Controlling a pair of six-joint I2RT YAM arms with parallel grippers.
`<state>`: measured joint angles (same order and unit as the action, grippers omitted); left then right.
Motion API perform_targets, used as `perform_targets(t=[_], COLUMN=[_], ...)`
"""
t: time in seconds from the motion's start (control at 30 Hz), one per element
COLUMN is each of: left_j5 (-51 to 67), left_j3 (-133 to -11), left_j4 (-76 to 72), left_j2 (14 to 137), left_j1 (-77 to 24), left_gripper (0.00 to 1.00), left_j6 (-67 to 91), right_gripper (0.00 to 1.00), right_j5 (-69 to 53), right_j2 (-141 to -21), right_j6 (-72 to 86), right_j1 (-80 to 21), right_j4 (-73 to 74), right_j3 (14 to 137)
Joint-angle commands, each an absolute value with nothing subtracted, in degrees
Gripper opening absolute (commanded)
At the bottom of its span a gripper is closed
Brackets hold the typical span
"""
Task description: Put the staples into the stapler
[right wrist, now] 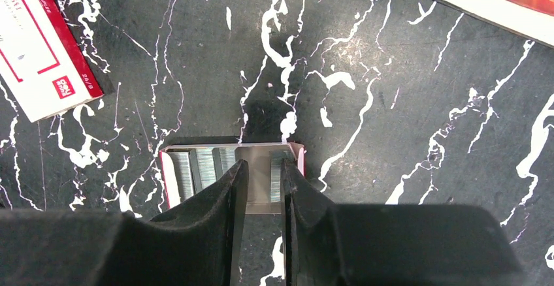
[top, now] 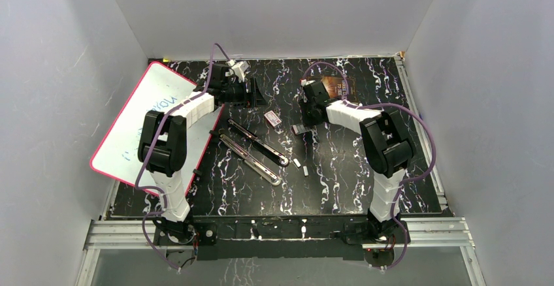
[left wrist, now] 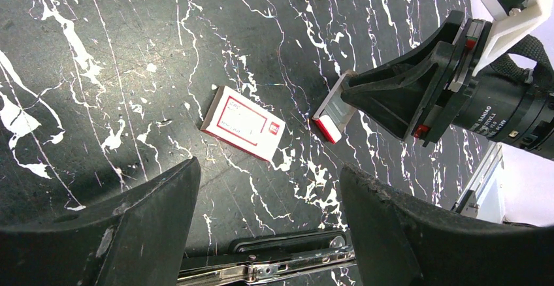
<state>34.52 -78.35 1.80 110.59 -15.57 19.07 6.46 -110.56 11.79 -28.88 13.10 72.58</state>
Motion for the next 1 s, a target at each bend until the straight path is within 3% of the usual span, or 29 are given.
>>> perform_targets(t=[0.0, 0.57, 0.97], left_j5=[35.8, 35.9, 35.9], left_j3=[-78.6, -78.6, -78.6], left_j4=[2.3, 2.1, 2.2], left_j2=[106.5, 106.6, 106.5], left_j1=[-15.2, -15.2, -15.0], left_gripper=[0.77, 0.77, 0.76], left_j6=[18.8, 18.9, 18.9], right_gripper=[0.34, 0.31, 0.43], right_j5=[5.9, 6.4, 5.2], right_j2=[-107.6, -107.4, -108.4], right_j6=[11.6, 11.7, 11.5], right_j1=[-29.1, -29.3, -29.5], right_j4=[12.6, 12.5, 12.7], right_j3=[75.2, 75.4, 75.9])
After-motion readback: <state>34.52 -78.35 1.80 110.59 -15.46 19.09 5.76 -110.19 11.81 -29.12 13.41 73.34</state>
